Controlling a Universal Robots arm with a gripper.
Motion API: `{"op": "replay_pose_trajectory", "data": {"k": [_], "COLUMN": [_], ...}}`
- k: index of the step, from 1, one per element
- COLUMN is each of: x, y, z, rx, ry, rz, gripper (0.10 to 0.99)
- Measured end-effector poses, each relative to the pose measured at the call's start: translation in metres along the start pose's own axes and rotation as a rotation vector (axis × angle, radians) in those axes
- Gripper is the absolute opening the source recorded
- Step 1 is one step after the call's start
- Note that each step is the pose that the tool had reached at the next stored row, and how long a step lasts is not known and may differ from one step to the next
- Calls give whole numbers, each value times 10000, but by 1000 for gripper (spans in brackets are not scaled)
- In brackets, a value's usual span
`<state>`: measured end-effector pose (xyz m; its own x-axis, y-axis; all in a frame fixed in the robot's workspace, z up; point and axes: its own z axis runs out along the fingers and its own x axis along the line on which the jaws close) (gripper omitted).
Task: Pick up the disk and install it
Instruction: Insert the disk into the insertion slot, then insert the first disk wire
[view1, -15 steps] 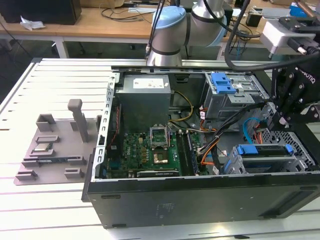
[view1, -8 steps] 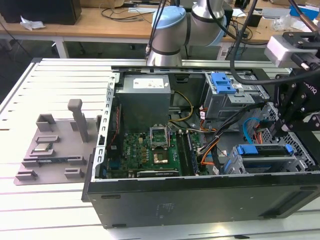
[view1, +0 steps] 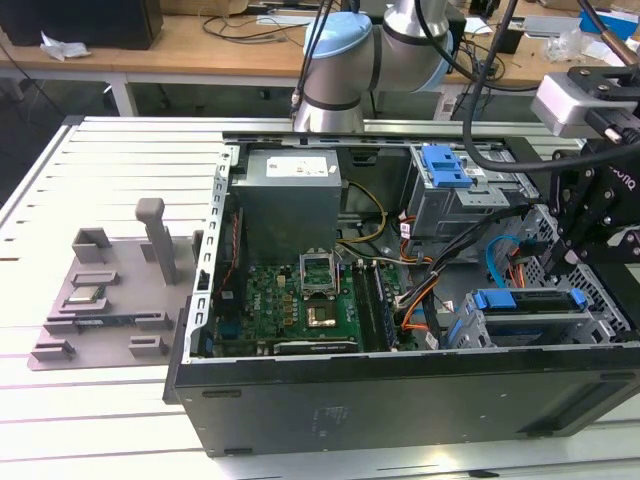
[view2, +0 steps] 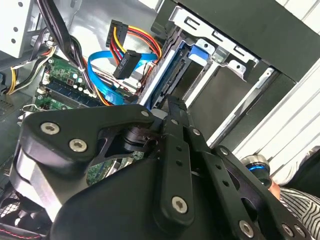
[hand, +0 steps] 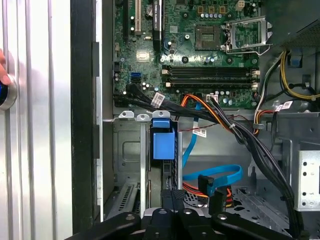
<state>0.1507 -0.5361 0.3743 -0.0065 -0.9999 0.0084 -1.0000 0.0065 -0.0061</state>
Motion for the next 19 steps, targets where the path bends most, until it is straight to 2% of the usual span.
{"op": "replay_pose_trajectory", "data": {"k": [6,9,11,12,14,19], "x": [0,0,-8,-37,-159,-306], "y": [-1,-2,-10,-26,-81,-115], "z": [0,0,0,0,0,1], "rx": [0,0,0,-1,-8,-12], "ry": [0,0,-1,2,10,10], "rz": [-1,0,-4,-1,-2,-4], "gripper": [114,302,302,302,302,302]}}
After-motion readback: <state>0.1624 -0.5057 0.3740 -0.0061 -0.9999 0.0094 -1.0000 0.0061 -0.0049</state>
